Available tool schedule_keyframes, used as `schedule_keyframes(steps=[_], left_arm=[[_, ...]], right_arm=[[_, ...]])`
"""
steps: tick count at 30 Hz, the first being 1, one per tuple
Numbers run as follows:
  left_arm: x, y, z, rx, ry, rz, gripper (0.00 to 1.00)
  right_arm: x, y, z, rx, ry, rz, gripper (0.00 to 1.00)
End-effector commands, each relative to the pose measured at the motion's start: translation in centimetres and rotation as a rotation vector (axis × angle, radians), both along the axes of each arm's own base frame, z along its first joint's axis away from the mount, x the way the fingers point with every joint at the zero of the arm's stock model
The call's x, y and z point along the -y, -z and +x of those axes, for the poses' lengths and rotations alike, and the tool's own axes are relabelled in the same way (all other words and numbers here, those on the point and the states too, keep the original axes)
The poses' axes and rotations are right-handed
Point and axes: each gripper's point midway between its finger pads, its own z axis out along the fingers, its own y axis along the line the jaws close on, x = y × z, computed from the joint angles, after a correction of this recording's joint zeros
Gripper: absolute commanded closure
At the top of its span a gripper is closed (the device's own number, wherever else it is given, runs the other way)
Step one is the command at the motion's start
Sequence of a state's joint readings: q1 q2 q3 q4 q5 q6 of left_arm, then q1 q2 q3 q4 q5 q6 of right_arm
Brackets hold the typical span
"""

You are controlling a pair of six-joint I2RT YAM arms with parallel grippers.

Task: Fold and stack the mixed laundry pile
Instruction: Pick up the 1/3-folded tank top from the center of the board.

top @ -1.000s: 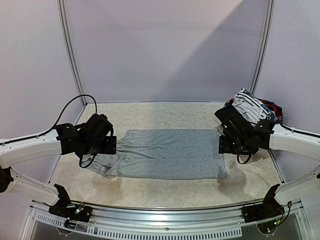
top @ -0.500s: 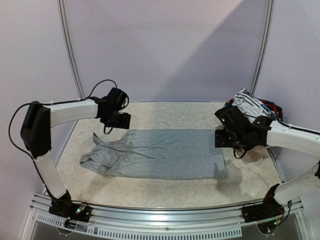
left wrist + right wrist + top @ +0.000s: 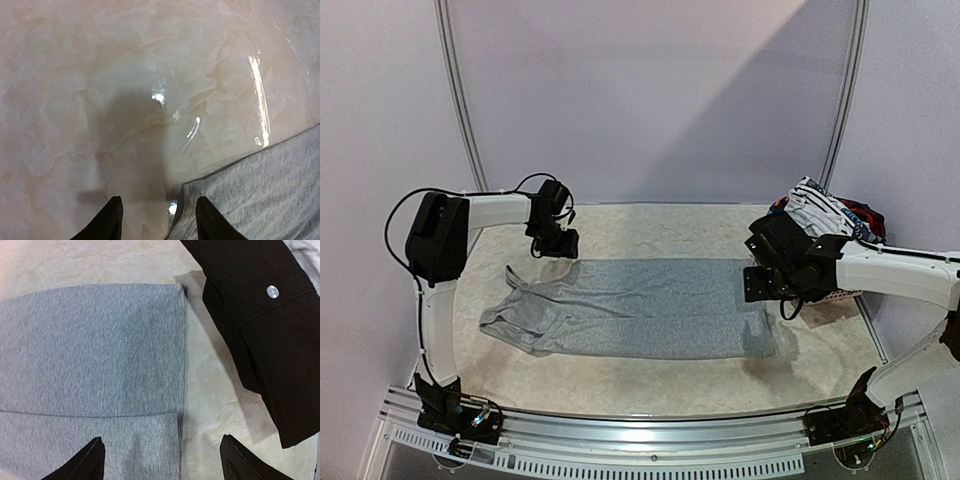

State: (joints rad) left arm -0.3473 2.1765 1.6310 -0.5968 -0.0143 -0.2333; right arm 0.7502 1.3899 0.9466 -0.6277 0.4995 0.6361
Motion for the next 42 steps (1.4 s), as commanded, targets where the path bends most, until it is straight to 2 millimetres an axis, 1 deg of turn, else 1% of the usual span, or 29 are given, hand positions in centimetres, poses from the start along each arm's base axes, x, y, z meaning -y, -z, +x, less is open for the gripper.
schedule_keyframes(steps=[1,7,12,14,16,18,21,22,25,27,29,32,37,42], left_arm=[[0.8,1.1,0.0,-0.053,0.058,-0.017,0.51],[1.3,2.3,0.4,-0.075,0.059,-0.036,0.62],[1.6,3.1,0.1,-0.101,0.057,-0.049,0.66],[1.8,3.2,-0.2,-0.110,0.055,-0.057,0.66],[2.1,3.0,-0.4,-0.106,0.060,-0.066,0.63],[2.3,2.3,-0.3,-0.084,0.061,-0.068,0.61],[2.1,0.5,0.1,-0.033,0.047,-0.067,0.61],[2.1,-0.4,0.3,-0.012,0.044,-0.072,0.61],[2.6,-1.8,0.5,0.008,0.051,-0.101,0.61],[2.8,-2.3,0.4,0.011,0.052,-0.102,0.61],[3.0,-2.3,0.0,0.012,0.057,-0.096,0.61],[3.1,-1.8,-0.3,0.002,0.063,-0.081,0.61],[2.7,-0.1,-0.5,-0.027,0.053,-0.042,0.63],[2.4,1.2,-0.4,-0.040,0.048,-0.017,0.66]], right_arm=[[-0.2,0.5,0.7,-0.002,0.003,-0.016,0.20],[-0.3,0.9,0.8,-0.010,0.005,-0.017,0.20],[-0.4,0.9,0.9,-0.010,0.006,-0.018,0.21],[-0.5,0.8,1.0,-0.009,0.006,-0.014,0.21],[-0.6,0.8,1.0,-0.009,0.004,-0.012,0.21],[-0.7,0.6,1.0,-0.009,0.002,-0.010,0.21],[-0.7,0.5,1.1,-0.008,0.001,-0.008,0.21],[-0.7,0.5,1.1,-0.008,-0.001,-0.008,0.21],[-0.7,0.7,1.0,-0.013,0.000,-0.012,0.21],[-0.7,0.8,1.0,-0.015,0.000,-0.011,0.21],[-0.7,0.9,1.0,-0.016,-0.001,-0.010,0.22],[-0.7,1.0,0.9,-0.018,-0.002,-0.010,0.22],[-0.7,1.0,0.9,-0.019,-0.003,-0.007,0.22],[-0.5,1.2,0.7,-0.022,0.000,-0.005,0.22]])
